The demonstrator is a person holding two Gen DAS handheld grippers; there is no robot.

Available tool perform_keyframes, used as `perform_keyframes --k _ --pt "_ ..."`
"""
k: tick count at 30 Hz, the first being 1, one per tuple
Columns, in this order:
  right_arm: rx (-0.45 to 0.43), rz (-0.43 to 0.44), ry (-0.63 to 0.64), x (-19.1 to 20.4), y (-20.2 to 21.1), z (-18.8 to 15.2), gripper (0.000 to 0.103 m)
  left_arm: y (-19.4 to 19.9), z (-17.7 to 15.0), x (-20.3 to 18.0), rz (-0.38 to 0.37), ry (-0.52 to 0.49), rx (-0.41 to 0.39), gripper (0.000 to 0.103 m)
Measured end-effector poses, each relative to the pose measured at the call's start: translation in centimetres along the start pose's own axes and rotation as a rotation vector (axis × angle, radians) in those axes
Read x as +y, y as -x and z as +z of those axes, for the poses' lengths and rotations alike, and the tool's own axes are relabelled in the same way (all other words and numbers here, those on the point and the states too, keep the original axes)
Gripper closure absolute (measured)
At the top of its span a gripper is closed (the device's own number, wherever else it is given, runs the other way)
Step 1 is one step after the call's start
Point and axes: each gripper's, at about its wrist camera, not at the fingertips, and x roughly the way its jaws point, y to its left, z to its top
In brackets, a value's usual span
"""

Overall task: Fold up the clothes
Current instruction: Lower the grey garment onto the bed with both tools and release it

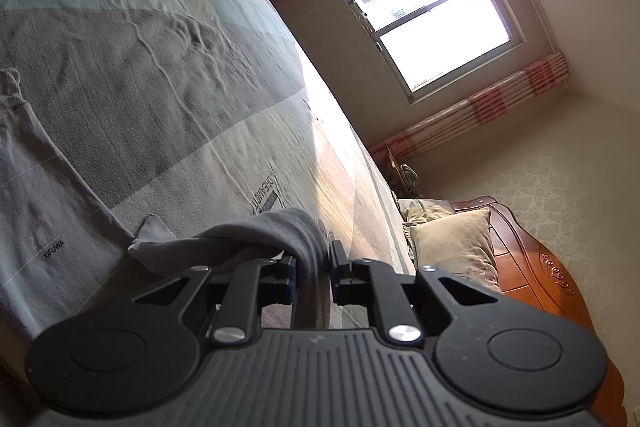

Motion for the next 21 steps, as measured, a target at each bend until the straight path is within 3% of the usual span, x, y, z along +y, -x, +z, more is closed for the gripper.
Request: perform_keyframes --k 3,10,21 --pt "-0.008 0.077 -0.022 -0.3 0.7 0.4 0.100 0.4 -0.1 0.8 0.004 0.013 -0.003 0.091" --pt "0.031 0.169 -0.035 -0.6 0.4 0.1 0.101 0.8 -1.0 3.7 0.053 0.056 0.011 0.091" --pt "0.066 0.234 -0.058 -0.6 0.5 -0.1 0.100 -0.1 -1.9 7.0 0.122 0.070 0.052 0.091"
